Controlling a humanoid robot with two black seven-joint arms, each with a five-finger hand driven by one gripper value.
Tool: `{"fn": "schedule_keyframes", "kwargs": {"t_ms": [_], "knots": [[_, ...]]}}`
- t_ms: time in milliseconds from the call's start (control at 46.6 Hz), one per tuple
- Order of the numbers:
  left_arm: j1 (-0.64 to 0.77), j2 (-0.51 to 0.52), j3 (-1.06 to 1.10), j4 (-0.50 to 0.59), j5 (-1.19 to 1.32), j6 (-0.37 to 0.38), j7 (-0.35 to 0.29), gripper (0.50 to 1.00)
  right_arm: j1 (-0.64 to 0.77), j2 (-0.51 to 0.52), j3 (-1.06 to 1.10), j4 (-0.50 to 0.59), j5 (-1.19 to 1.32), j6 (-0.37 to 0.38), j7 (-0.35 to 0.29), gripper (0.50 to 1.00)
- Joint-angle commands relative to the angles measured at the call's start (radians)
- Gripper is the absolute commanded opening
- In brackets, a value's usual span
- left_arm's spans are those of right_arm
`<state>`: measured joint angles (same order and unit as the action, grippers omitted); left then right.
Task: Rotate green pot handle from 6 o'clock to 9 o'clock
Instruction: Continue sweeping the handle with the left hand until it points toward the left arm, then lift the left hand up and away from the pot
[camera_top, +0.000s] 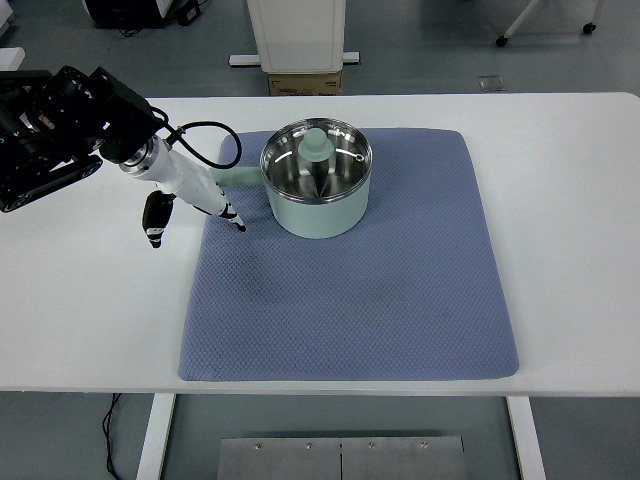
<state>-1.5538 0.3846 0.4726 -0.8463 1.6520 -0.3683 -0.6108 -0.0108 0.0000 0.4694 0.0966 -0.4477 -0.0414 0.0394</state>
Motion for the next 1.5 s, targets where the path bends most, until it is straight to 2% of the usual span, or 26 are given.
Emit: {"fn": "schedule_keyframes", "kwargs": {"t_ms": [0,472,622,815,1008,1201,1416,1480], "knots": [[0.0,-0.001,0.0,0.004,-0.006,0.0,0.0,1.0,0.0,0.0,0.0,0.0,0.0,0.0,0.0,1.0],[-0.032,0.002,-0.002,-0.063,-0.09,-0.044,0.0,1.0,0.0,0.0,0.0,0.0,0.0,0.0,-0.001,1.0],[-0.081,0.057,-0.003,-0.102,-0.107,-0.054,0.0,1.0,0.0,0.0,0.0,0.0,0.0,0.0,0.0,1.0],[-0.123,0.092,-0.009,-0.089,-0.181,-0.055,0.0,1.0,0.0,0.0,0.0,0.0,0.0,0.0,-0.001,1.0],[-0.137,0.109,-0.015,-0.077,-0.4,-0.047,0.0,1.0,0.0,0.0,0.0,0.0,0.0,0.0,-0.001,1.0],[-0.123,0.106,-0.046,0.024,-0.71,-0.043,0.0,1.0,0.0,0.0,0.0,0.0,0.0,0.0,0.0,1.0],[-0.088,0.108,-0.048,0.084,-0.905,-0.041,0.0,1.0,0.0,0.0,0.0,0.0,0.0,0.0,-0.001,1.0],[-0.054,0.1,-0.049,0.111,-1.072,-0.026,0.0,1.0,0.0,0.0,0.0,0.0,0.001,0.0,0.0,1.0]]}}
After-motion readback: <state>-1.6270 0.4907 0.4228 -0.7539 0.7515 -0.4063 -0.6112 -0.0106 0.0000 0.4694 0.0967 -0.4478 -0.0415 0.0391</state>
